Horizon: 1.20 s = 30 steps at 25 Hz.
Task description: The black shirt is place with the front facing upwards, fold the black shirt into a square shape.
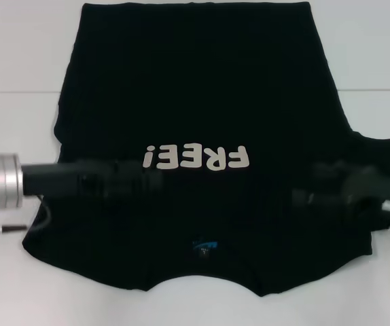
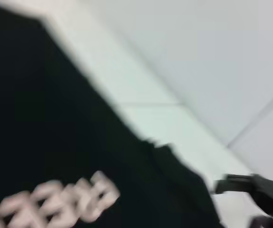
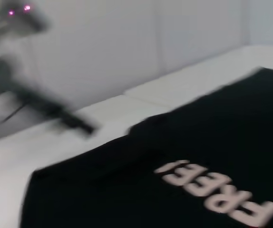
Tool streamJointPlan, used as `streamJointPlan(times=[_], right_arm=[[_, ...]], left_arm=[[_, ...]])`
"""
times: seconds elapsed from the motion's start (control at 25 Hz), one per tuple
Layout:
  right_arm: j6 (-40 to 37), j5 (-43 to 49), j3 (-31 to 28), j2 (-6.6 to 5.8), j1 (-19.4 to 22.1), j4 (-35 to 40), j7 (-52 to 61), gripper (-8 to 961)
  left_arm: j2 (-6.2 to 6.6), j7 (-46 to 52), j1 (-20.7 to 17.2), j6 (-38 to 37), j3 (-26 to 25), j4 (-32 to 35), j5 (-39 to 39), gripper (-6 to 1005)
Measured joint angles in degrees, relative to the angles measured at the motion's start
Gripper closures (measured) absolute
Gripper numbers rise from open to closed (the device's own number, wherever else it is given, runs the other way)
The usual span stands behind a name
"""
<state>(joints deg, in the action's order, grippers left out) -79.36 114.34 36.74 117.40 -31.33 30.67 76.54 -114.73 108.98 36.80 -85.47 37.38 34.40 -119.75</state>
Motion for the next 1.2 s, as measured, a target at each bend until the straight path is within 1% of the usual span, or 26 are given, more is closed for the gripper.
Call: streamJointPlan(times=[0.04,0.08,0.12,0.24,0.32,0.44,0.52,0.6,0.68,0.76,0.88,1.2], right_arm=[[0.1,0.2,0.0,-0.57,0.1,1.3,3.6,9],[0.2,0.8,0.0,-1.26,0.2,2.7,8.6,9],[0.4,1.6,0.1,-2.05,0.3,4.1,13.9,9],[0.4,5.7,0.2,-4.94,-0.2,7.6,30.3,9],[0.0,10.4,0.4,-7.33,-1.2,9.6,41.1,9],[-0.5,19.8,0.6,-10.34,-3.7,11.5,56.0,8],[-1.3,25.5,0.3,-11.74,-5.5,12.2,62.9,8],[-2.0,29.4,0.1,-12.58,-6.7,12.8,67.6,8],[-2.3,33.4,0.1,-12.97,-7.9,13.6,71.2,8],[-1.7,37.1,0.0,-12.93,-8.9,14.3,73.1,8],[-0.3,39.1,0.1,-12.4,-10.0,13.7,74.1,8],[7.8,43.8,1.2,-10.65,-13.7,6.0,73.9,9]], left_arm=[[-2.16,-13.2,-3.5,-3.4,-0.9,1.2,4.1,403],[-2.66,-15.8,-4.2,-4.0,-1.1,1.5,4.8,361],[-3.65,-21.5,-5.7,-5.2,-1.2,1.9,5.9,319],[-5.42,-32.0,-8.3,-7.3,-0.9,2.3,6.8,192],[-6.24,-35.4,-9.2,-8.5,-0.7,2.7,6.7,154],[-6.81,-37.5,-10.1,-9.1,-0.8,2.9,6.6,97],[-6.9,-37.7,-10.2,-8.4,-0.8,3.0,6.4,78],[-6.72,-37.8,-10.2,-8.0,-0.6,2.9,5.9,78],[-6.57,-38.1,-10.1,-7.7,-0.6,2.7,5.5,78],[-6.63,-39.4,-10.2,-7.7,-0.6,2.6,5.5,78],[-6.85,-41.2,-10.5,-7.6,-0.7,2.6,5.5,77],[-6.58,-41.1,-10.6,-7.8,-0.8,2.0,5.5,77]])
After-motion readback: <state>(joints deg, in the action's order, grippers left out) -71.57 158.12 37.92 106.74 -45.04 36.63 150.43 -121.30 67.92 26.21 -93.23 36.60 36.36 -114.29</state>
